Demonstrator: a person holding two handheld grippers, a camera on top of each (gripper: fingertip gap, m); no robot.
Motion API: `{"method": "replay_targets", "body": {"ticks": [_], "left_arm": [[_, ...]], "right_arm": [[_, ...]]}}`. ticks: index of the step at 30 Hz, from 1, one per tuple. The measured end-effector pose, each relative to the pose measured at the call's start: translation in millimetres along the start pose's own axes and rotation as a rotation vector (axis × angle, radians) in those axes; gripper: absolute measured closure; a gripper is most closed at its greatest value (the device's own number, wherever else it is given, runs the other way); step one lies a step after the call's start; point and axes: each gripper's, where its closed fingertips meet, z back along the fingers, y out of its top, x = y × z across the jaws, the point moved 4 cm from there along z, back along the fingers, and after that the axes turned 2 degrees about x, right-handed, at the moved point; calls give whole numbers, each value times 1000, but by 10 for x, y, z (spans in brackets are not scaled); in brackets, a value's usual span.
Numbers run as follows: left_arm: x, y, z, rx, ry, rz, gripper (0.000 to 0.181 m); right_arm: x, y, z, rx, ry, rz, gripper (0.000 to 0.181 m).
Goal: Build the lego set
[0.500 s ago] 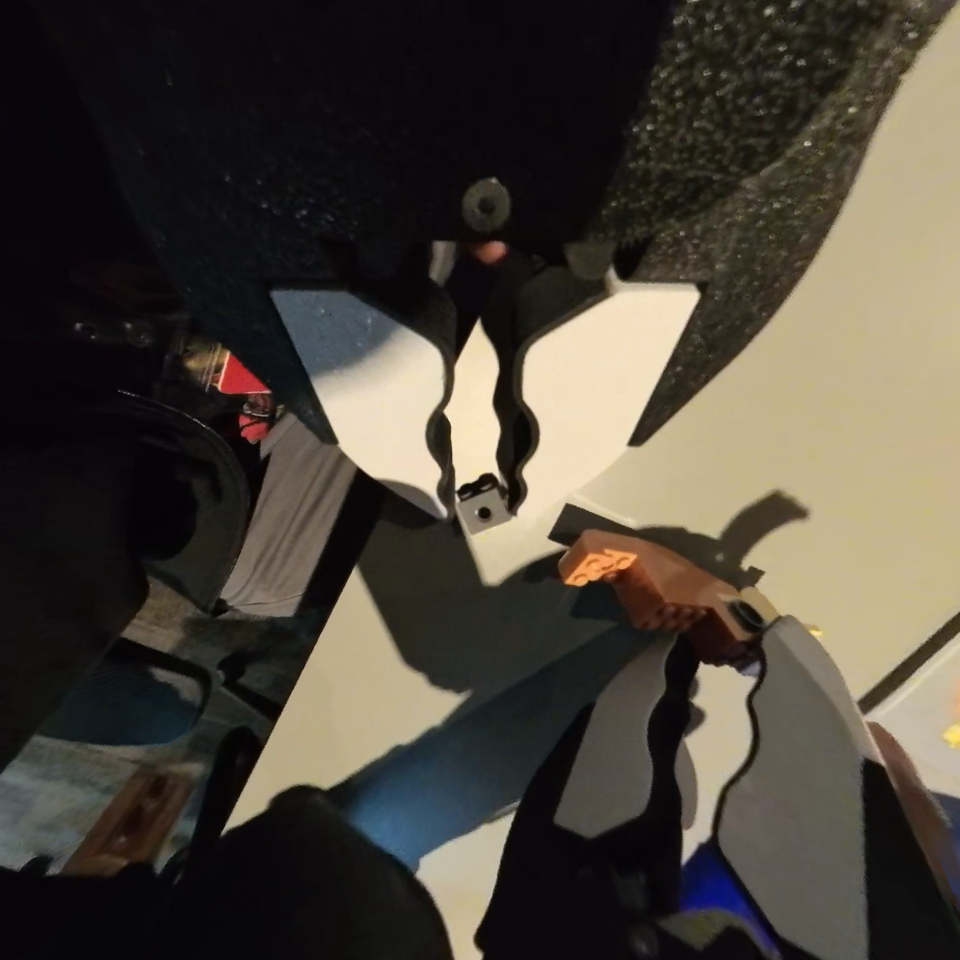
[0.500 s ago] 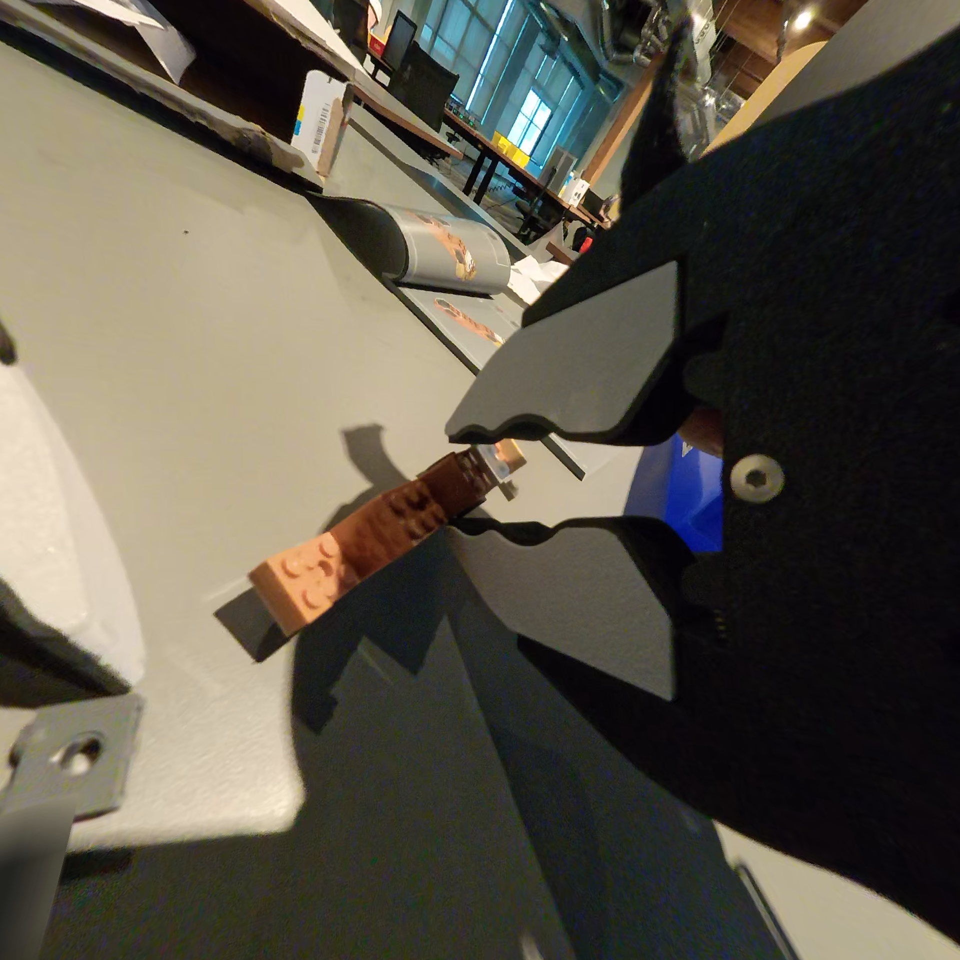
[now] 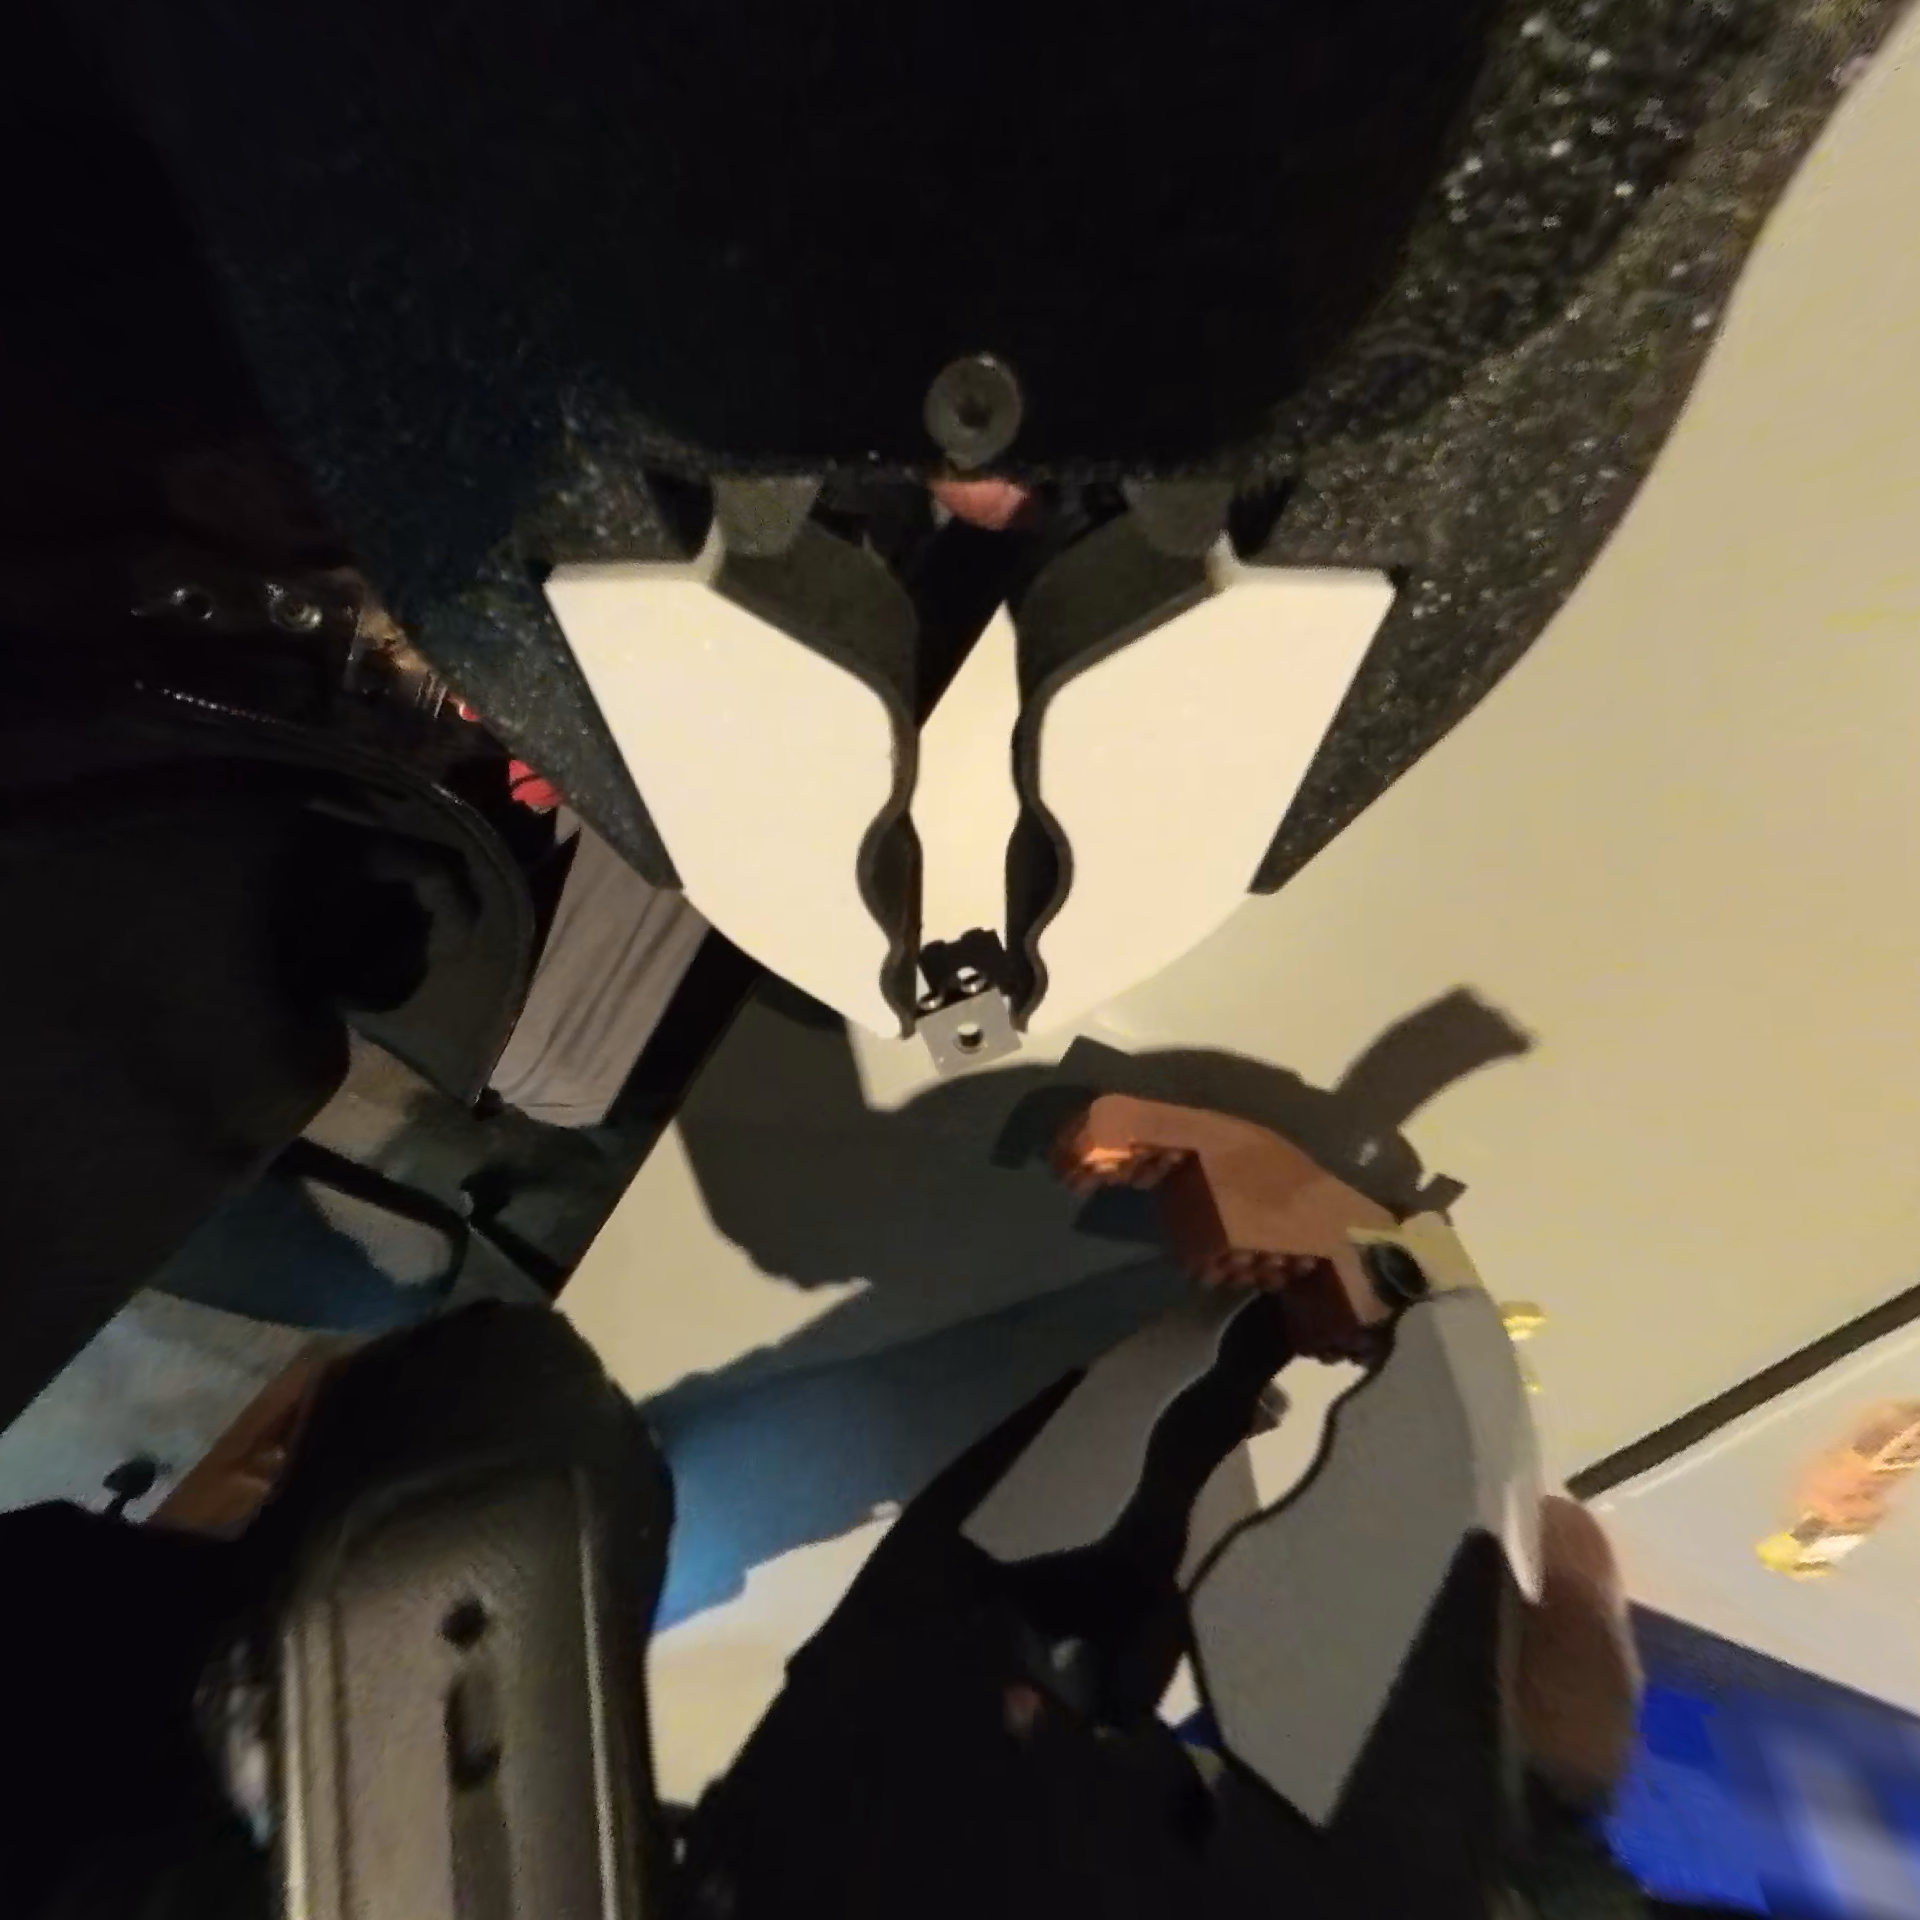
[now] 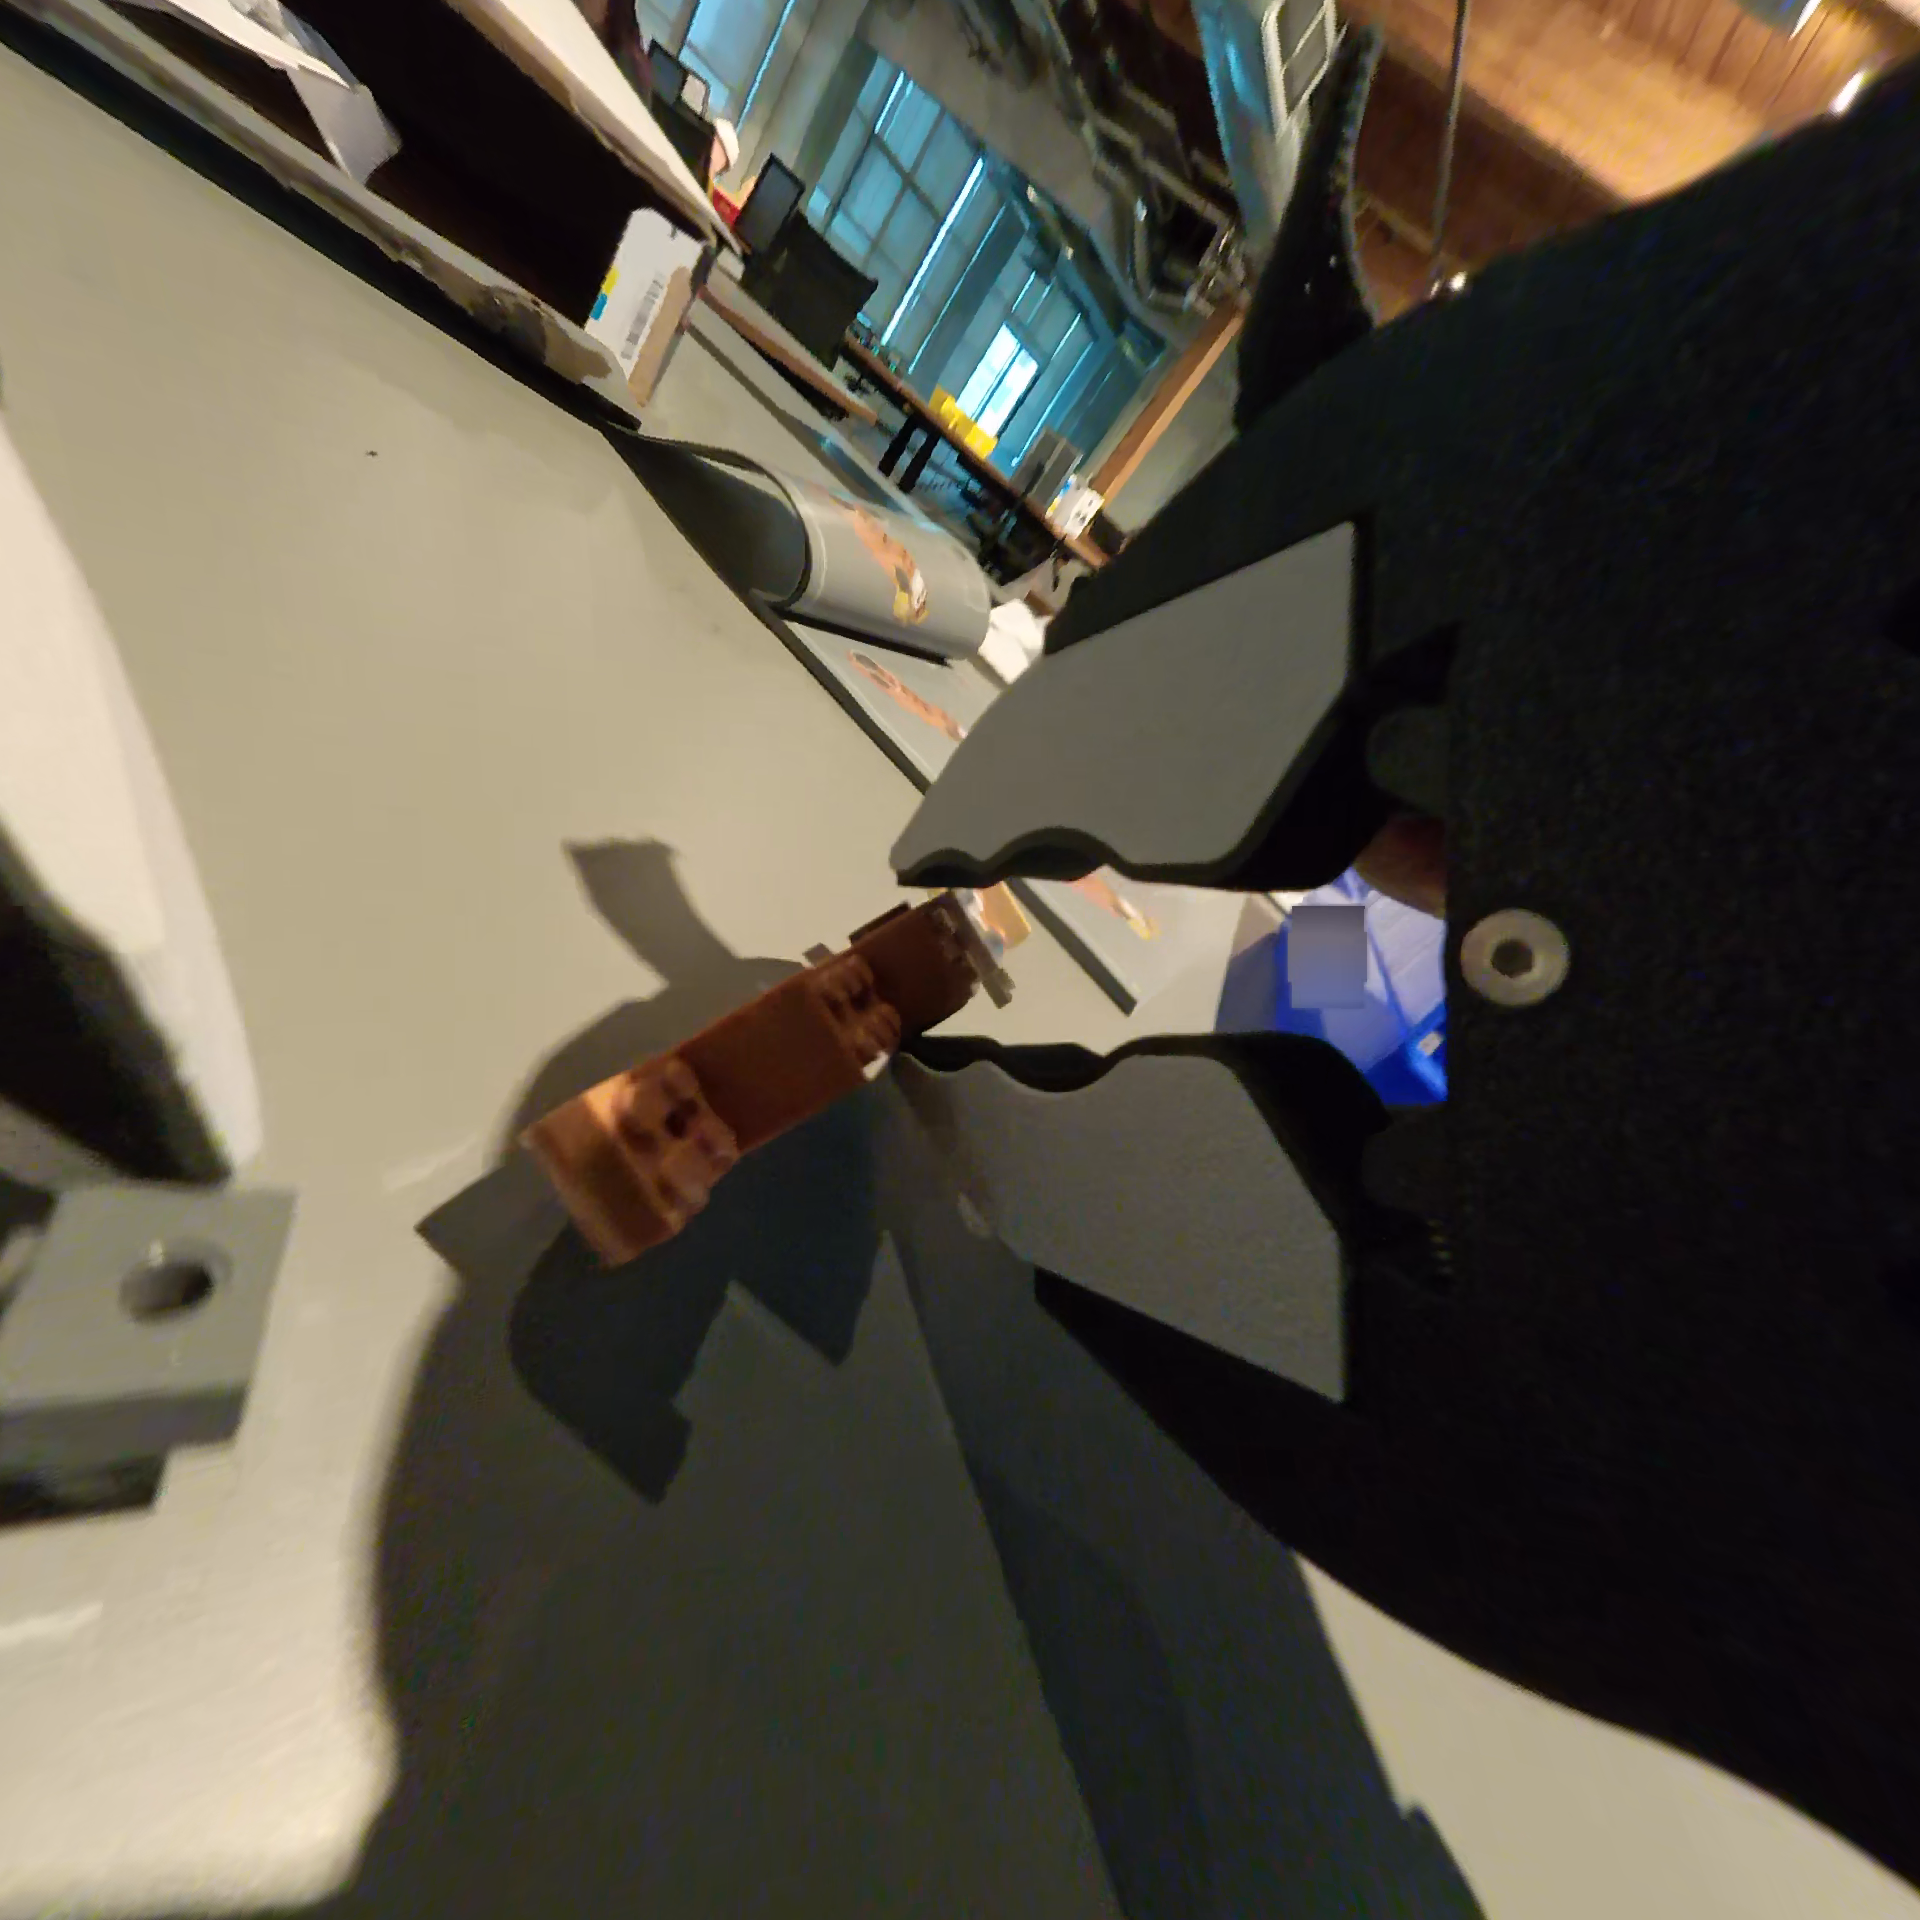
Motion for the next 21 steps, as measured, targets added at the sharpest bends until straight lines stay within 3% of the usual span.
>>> {"method": "replay_targets", "body": {"ticks": [15,21], "left_arm": [[-102,1,68,65,60,17,165],[-166,56,185,134,64,40,165]], "right_arm": [[29,-31,-124,-195,-49,75,144],[94,-147,34,-198,-70,24,137]]}}
